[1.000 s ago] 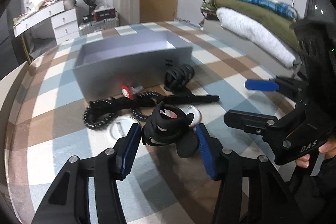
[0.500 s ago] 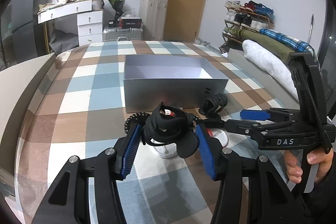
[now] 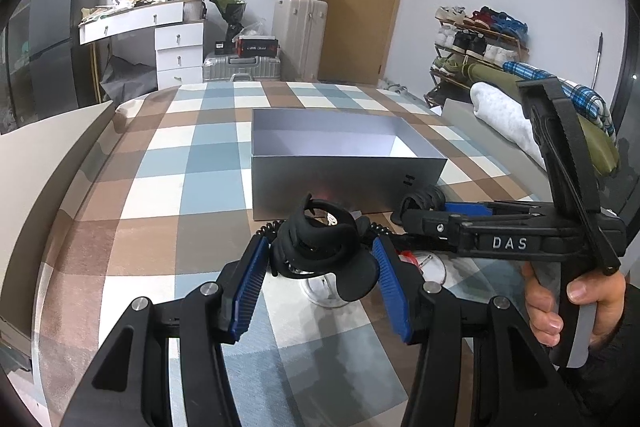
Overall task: Organize jewelry
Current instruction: 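Lift the black stand with the right gripper and carry it into the grey box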
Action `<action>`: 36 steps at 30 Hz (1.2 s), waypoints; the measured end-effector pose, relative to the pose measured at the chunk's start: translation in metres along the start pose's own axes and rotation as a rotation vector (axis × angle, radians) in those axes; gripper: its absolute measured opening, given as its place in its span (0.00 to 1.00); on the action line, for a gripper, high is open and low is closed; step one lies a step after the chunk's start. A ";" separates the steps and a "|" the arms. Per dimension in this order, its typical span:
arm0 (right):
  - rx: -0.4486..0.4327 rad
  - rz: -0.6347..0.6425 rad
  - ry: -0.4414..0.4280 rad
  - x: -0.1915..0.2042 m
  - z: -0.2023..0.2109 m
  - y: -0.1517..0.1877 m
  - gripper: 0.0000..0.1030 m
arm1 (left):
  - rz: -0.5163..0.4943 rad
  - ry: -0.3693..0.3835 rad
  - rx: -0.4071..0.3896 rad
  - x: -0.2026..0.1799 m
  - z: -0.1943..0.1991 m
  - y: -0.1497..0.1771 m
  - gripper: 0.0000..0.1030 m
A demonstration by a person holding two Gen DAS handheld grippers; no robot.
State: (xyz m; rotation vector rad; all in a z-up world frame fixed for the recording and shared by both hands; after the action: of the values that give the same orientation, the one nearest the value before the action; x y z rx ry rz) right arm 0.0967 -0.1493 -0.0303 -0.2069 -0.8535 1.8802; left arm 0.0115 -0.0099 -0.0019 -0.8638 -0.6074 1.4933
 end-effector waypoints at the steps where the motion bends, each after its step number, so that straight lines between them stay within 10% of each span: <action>1: -0.004 -0.007 -0.001 -0.001 0.000 -0.001 0.58 | 0.000 0.001 0.001 0.000 0.000 0.000 0.47; 4: -0.010 -0.012 0.007 -0.002 0.001 -0.002 0.45 | 0.003 -0.002 -0.004 0.001 0.001 -0.001 0.47; 36: -0.217 -0.029 -0.145 -0.003 0.051 -0.045 0.45 | 0.007 -0.008 -0.112 0.006 -0.010 -0.055 0.47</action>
State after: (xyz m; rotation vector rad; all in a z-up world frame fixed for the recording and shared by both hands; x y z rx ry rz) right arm 0.1061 -0.1647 0.0352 -0.1914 -1.1553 1.7903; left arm 0.0523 0.0014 0.0349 -0.9473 -0.7004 1.4805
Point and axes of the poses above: each gripper's, at about its wrist camera, not at the fingertips, and z roughly against the way its jaws point, x to its left, y to its underside, the point moved 1 cm from there along -z, roughly the way its jaws point, and after that the axes turned 1 degree about z, right-handed, at the moved point
